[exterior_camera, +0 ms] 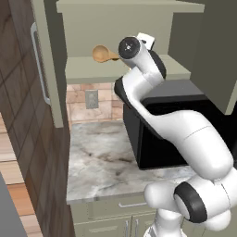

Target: Organize the utensils by type. Pick up the wooden spoons from the counter and place them in the open cabinet. Then pick up the metallic utensils from the counter and place them in the open drawer.

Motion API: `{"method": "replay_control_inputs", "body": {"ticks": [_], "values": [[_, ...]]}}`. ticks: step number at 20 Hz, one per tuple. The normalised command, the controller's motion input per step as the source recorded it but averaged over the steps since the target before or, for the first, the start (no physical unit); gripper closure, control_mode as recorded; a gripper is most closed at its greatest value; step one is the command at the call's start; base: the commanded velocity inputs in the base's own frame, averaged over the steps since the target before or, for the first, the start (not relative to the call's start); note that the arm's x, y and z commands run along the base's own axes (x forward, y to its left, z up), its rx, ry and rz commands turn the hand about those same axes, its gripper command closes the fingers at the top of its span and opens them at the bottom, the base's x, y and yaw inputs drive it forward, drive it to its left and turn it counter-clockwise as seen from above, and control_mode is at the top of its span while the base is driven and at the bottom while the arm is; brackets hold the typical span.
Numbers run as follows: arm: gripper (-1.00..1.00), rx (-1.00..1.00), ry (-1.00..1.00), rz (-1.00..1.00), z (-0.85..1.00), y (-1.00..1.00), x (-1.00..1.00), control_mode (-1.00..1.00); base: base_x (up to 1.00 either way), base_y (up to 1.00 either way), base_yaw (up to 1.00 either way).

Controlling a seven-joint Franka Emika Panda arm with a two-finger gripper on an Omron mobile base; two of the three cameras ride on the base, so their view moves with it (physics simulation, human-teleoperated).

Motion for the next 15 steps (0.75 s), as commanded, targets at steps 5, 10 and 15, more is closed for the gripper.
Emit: {"method": "replay_control_inputs", "body": {"ticks": [5,10,15], "values": [[-1.00,0.05,-0.05,0.00,0.00,-0.03,-1.00,-1.00,0.00,0.00,0.00],[-1.00,0.07,-0.04,0.00,0.00,0.00,-0.94,-1.00,0.00,0.00,0.00],[-1.00,0.07,-0.05,0.00,0.00,0.00,-0.94,-1.00,0.00,0.00,0.00]]}}
